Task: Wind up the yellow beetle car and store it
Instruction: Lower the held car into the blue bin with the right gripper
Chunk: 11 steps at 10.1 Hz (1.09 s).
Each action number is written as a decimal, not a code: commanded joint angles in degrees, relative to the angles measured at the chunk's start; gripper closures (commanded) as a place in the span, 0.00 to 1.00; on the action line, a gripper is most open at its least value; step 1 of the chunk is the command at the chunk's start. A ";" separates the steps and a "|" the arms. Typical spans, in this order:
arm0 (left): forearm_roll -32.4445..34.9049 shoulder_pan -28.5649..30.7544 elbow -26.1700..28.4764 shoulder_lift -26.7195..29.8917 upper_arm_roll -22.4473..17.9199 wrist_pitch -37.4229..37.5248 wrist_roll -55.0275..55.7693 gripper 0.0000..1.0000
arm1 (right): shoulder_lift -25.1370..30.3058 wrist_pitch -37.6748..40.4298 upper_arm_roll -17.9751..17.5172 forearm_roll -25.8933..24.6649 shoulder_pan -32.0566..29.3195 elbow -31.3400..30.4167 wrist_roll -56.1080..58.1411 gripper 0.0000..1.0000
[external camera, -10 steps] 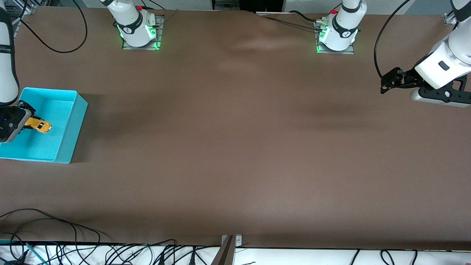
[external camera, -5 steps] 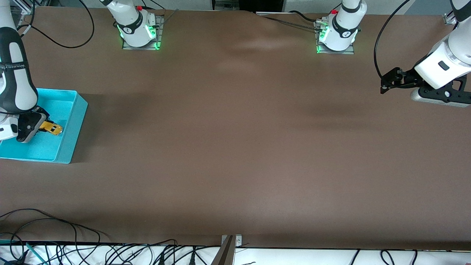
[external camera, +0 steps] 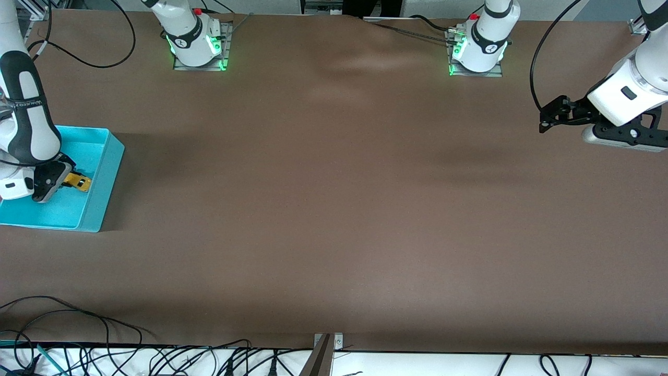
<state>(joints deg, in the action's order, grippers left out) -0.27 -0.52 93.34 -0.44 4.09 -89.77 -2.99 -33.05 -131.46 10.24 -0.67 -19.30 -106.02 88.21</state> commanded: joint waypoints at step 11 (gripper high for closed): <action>0.53 0.08 0.17 0.80 0.04 0.29 -0.26 0.00 | 10.25 5.83 -3.55 1.81 -0.03 1.43 -2.22 0.00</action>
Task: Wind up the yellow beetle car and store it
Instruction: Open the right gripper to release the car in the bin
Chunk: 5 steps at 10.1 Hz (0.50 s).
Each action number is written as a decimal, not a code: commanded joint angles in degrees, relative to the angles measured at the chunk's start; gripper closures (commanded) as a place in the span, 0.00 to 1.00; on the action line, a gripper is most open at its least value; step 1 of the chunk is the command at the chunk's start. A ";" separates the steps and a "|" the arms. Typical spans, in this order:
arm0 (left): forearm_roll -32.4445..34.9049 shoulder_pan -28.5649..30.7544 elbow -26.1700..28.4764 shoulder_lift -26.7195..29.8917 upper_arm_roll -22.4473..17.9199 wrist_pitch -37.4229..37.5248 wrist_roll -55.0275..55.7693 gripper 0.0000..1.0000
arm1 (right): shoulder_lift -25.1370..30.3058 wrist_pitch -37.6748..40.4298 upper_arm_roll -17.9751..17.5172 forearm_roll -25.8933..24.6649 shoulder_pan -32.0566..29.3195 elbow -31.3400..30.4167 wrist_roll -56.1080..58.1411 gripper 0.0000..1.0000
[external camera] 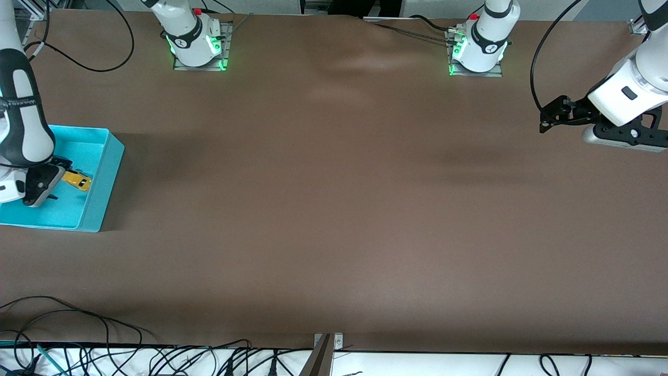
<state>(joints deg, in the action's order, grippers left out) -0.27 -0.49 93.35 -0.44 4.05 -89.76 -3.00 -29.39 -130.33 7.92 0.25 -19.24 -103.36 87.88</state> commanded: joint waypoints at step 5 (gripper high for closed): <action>0.53 0.05 0.08 0.71 0.08 0.29 -0.26 0.00 | 23.21 23.59 -4.05 -1.03 6.47 0.08 -33.12 0.00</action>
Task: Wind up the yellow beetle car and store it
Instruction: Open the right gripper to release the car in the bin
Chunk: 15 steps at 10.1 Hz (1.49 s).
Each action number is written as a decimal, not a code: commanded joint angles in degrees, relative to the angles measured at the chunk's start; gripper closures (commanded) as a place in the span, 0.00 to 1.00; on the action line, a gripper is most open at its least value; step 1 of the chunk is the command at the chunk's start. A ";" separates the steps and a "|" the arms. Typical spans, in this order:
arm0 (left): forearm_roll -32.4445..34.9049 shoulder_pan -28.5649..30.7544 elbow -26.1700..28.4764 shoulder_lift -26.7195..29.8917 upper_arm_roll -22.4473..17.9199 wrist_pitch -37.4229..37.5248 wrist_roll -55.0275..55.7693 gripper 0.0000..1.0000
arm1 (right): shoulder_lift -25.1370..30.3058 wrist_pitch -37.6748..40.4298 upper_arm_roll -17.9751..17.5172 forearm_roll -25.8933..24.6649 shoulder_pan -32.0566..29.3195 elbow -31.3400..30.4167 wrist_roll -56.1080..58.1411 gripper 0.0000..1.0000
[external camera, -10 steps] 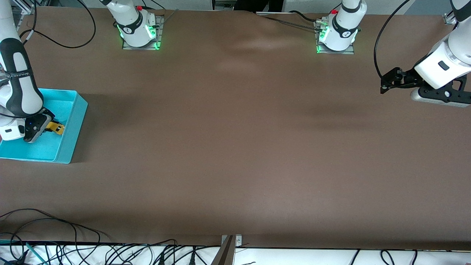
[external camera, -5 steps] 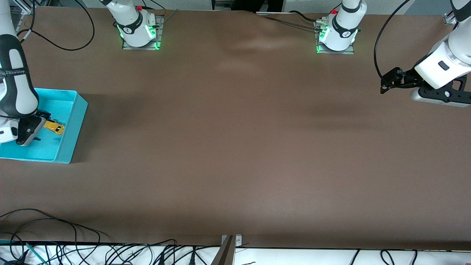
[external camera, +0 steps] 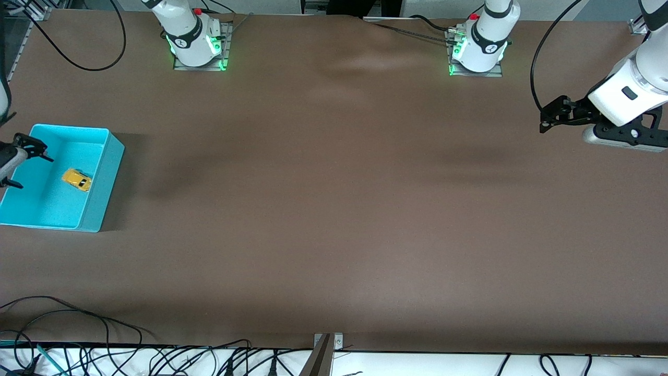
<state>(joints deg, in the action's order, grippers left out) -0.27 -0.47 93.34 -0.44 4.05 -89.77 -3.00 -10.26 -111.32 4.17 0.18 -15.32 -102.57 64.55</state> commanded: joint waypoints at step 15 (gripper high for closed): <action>0.53 0.03 0.00 0.62 0.08 0.03 -0.26 0.00 | 7.53 19.73 -14.18 -2.38 4.78 9.75 -64.10 0.00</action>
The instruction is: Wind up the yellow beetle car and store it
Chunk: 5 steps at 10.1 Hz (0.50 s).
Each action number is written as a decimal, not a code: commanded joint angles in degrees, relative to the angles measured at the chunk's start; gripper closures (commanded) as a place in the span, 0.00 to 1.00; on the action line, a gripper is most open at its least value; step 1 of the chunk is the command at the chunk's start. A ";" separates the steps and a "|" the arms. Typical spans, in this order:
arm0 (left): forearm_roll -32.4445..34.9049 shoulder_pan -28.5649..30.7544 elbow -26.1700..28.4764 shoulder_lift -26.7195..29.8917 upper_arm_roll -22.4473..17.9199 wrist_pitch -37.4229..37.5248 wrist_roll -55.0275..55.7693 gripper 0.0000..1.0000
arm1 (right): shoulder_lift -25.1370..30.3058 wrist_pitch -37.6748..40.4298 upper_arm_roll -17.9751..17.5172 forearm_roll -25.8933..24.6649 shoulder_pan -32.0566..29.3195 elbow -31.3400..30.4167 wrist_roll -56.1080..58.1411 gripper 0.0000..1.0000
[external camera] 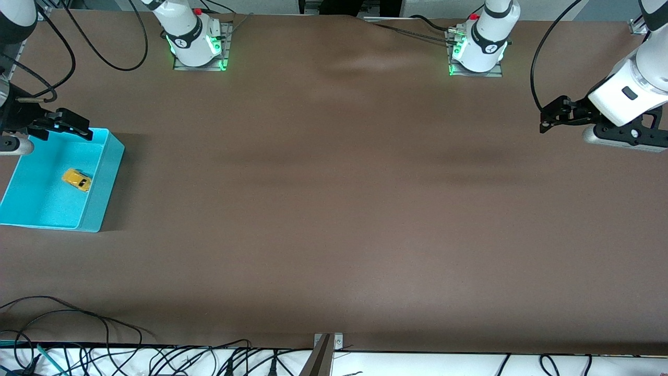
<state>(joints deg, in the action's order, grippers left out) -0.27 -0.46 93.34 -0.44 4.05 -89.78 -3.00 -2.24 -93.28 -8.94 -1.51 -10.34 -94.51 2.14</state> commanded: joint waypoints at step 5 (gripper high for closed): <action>0.45 0.11 0.00 0.62 0.08 0.05 -0.26 0.00 | -0.40 2.57 7.89 -0.86 9.03 1.70 -1.70 0.00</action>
<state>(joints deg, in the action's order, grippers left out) -0.27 -0.45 93.34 -0.44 4.04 -89.78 -3.00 -2.25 -92.68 -2.64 -1.53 -2.87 -94.34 1.08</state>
